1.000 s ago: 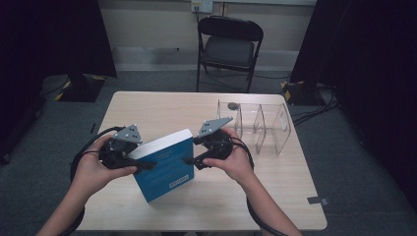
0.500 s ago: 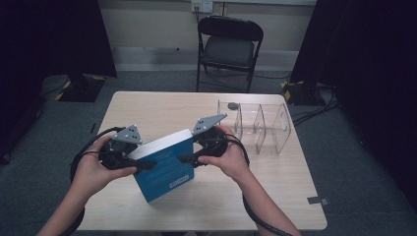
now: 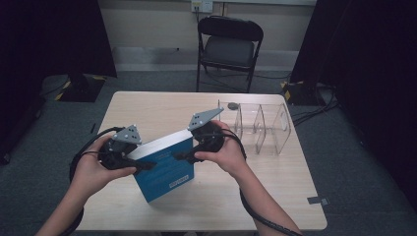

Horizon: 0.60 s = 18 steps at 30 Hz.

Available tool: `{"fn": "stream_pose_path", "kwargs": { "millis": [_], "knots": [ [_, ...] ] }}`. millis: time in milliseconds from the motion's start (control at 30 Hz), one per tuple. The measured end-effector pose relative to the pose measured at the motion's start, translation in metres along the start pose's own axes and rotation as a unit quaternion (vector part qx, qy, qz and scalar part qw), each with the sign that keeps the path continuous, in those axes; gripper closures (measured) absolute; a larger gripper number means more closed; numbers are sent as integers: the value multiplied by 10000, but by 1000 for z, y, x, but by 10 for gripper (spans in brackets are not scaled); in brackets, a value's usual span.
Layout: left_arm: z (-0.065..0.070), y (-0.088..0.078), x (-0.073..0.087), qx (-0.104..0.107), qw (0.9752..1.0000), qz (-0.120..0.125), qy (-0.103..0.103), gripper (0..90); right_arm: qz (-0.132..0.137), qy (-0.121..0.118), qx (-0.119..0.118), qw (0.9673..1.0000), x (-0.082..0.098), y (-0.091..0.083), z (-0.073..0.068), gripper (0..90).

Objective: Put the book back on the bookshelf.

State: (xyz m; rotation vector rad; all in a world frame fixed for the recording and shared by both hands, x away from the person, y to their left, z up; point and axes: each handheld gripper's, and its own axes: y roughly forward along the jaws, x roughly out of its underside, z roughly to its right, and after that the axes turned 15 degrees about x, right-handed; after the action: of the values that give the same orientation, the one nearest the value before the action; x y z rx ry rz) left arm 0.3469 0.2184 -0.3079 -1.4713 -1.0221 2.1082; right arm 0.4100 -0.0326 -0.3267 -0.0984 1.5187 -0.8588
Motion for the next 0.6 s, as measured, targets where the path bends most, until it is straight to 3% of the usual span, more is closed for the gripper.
{"fn": "stream_pose_path", "kwargs": {
  "millis": [133, 267, 433, 500, 600],
  "knots": [
    [0, -1, 1, -45, 9999, -31, -112, 504, -11, 29, -28, 10000, 0, 1, 1, 261],
    [-1, -4, 2, -102, 9999, 7, -89, 467, -30, -53, -15, 10000, 0, -1, 2, 306],
    [-3, -7, 6, -155, 9993, 151, -299, 414, -135, -201, -2, 9997, 1, -7, 3, 410],
    [-5, -8, 7, -238, 9993, 83, -294, 402, -146, -250, -32, 9996, 2, -10, 4, 458],
    [-7, -9, 9, -394, 9984, 188, -347, 360, -113, -347, -82, 9993, 4, -15, 5, 524]
  ]
}}
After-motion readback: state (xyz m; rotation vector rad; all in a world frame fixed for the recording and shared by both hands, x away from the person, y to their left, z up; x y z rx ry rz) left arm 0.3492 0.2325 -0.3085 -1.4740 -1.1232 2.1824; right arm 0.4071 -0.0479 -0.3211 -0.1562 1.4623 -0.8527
